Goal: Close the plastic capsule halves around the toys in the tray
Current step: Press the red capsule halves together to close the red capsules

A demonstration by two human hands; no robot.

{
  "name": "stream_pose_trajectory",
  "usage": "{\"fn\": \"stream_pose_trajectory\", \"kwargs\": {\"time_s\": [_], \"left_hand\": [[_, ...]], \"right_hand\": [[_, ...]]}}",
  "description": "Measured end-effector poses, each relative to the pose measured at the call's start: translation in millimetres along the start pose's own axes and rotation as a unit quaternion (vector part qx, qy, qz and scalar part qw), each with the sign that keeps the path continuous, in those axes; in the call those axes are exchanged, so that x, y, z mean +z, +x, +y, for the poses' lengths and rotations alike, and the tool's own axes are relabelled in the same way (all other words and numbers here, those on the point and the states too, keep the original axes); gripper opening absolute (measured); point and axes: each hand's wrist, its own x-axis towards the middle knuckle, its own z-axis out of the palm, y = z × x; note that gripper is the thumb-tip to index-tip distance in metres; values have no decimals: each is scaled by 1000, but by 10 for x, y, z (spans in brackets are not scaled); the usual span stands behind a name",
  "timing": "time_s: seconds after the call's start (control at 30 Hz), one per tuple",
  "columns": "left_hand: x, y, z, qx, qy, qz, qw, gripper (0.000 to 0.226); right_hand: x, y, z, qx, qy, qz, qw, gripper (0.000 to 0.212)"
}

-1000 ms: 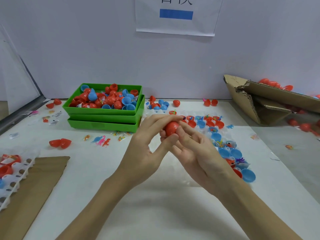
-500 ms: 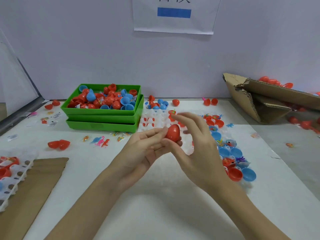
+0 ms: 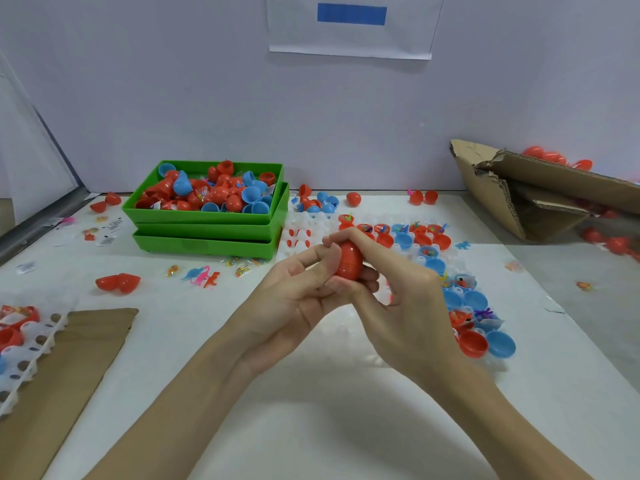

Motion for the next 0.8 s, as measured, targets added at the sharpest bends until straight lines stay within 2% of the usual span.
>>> {"fn": "stream_pose_trajectory", "kwargs": {"time_s": [0.23, 0.33, 0.43, 0.47, 0.5, 0.57, 0.63, 0.67, 0.8], "left_hand": [[100, 12, -52, 43, 13, 38, 998, 45], [137, 4, -33, 73, 51, 56, 994, 42], [129, -19, -17, 127, 110, 80, 983, 46], [127, -29, -27, 167, 168, 92, 967, 41], [125, -37, -45, 217, 249, 109, 938, 36], [124, -55, -99, 315, 424, 150, 836, 36], [121, -62, -136, 382, 542, 195, 723, 45], [126, -64, -138, 395, 563, 207, 696, 51], [112, -59, -117, 388, 617, 206, 653, 51]], "right_hand": [[14, -3, 21, 11, 34, 7, 999, 34], [48, 6, 12, 35, 120, 9, 992, 31], [56, 16, -16, 80, 251, -28, 964, 32], [57, 20, -31, 102, 301, -37, 947, 34], [51, 24, -47, 130, 352, -42, 926, 35], [29, 36, -66, 192, 445, -54, 873, 38], [-10, 51, -75, 232, 517, -76, 820, 41], [-25, 59, -85, 243, 546, -89, 797, 43], [-4, 67, -133, 287, 629, -125, 712, 46]]}}
